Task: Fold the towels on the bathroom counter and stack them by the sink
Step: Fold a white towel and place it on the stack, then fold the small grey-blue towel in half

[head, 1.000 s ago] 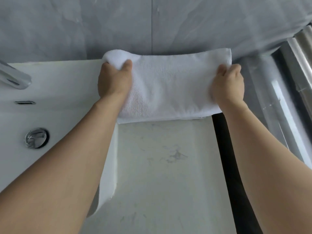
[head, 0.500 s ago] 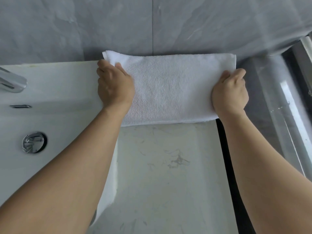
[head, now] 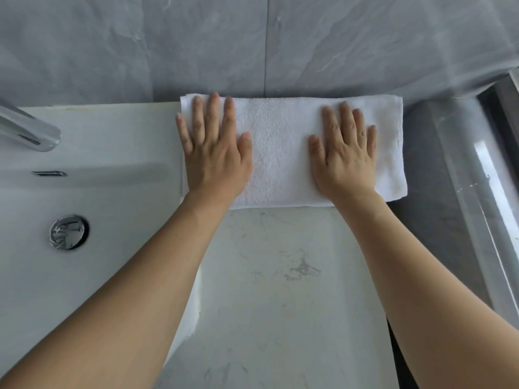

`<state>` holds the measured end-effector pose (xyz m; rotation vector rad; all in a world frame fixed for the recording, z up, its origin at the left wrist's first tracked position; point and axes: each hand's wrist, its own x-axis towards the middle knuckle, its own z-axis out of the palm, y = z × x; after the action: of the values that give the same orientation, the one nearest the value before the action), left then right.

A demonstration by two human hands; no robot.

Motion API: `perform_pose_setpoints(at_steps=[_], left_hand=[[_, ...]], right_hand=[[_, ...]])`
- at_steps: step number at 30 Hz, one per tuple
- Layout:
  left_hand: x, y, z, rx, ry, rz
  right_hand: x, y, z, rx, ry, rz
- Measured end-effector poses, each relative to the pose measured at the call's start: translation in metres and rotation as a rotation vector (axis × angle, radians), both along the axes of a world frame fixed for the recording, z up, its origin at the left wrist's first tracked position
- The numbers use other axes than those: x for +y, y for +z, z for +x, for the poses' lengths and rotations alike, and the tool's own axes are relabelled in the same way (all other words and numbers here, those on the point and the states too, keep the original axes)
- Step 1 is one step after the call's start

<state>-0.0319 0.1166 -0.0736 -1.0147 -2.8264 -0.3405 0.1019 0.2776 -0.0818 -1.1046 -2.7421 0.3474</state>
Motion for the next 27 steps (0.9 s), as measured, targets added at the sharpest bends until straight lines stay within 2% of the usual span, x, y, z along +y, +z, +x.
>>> perform_pose_setpoints(at_steps=[3, 10, 15, 27], left_hand=[[-0.006, 0.001, -0.002, -0.039, -0.01, -0.066], [-0.03, 0.018, 0.033, -0.036, -0.059, 0.084], [-0.078, 0.015, 0.066, -0.069, -0.186, 0.166], [-0.222, 0.014, 0.082, -0.133, -0.253, 0.231]], right_hand=[[0.0, 0.004, 0.003, 0.0, -0.009, -0.021], [-0.059, 0.017, 0.038, 0.161, 0.007, -0.032], [-0.112, 0.016, 0.065, 0.209, 0.055, -0.058], [-0.261, 0.03, 0.07, 0.324, 0.065, -0.101]])
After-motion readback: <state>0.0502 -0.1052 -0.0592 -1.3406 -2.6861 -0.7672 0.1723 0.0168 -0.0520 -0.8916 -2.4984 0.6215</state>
